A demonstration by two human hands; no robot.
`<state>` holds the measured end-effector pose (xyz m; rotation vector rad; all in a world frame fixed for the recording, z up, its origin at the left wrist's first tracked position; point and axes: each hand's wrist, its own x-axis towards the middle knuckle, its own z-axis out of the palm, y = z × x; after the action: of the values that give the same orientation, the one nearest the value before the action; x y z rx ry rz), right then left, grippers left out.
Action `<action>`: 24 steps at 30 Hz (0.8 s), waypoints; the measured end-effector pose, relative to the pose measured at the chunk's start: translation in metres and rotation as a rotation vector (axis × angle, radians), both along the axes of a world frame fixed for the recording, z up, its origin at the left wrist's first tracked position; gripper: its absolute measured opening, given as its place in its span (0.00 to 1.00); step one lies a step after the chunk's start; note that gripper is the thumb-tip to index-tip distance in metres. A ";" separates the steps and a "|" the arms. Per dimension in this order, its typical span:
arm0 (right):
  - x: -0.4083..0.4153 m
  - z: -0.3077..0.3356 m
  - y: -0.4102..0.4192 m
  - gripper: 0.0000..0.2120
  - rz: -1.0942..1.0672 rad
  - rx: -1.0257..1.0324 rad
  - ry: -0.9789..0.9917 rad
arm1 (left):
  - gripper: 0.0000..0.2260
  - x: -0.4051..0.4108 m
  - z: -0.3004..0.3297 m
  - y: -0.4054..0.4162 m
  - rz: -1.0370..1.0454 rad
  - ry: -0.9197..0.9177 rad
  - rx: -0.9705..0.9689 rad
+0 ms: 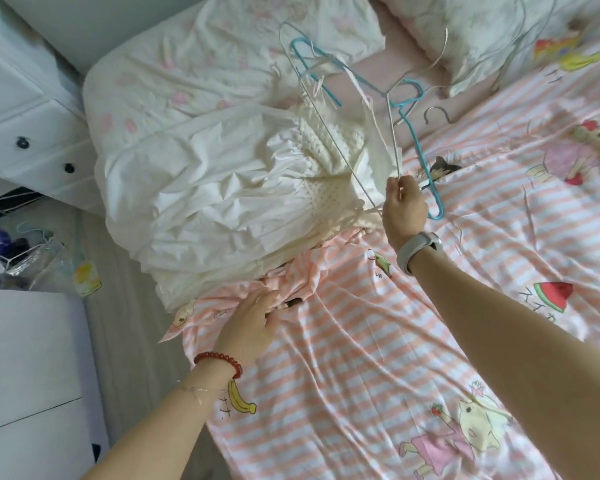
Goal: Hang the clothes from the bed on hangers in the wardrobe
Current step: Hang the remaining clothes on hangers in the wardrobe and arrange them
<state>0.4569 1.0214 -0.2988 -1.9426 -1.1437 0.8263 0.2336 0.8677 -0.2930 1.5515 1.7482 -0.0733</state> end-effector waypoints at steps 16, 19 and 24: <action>0.039 0.084 -0.081 0.16 0.286 0.559 -0.379 | 0.22 -0.041 0.170 0.114 -0.300 0.319 0.764; 0.038 0.093 -0.095 0.16 0.245 0.547 -0.401 | 0.25 -0.042 0.181 0.084 -0.276 0.182 0.809; 0.014 0.107 -0.127 0.16 0.299 0.534 -0.359 | 0.16 -0.049 0.198 0.000 -0.016 0.223 0.804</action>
<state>0.4710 0.8939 -0.1916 -1.5198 -1.6962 0.2648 0.1846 0.8678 -0.0949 2.1790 2.0720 0.5291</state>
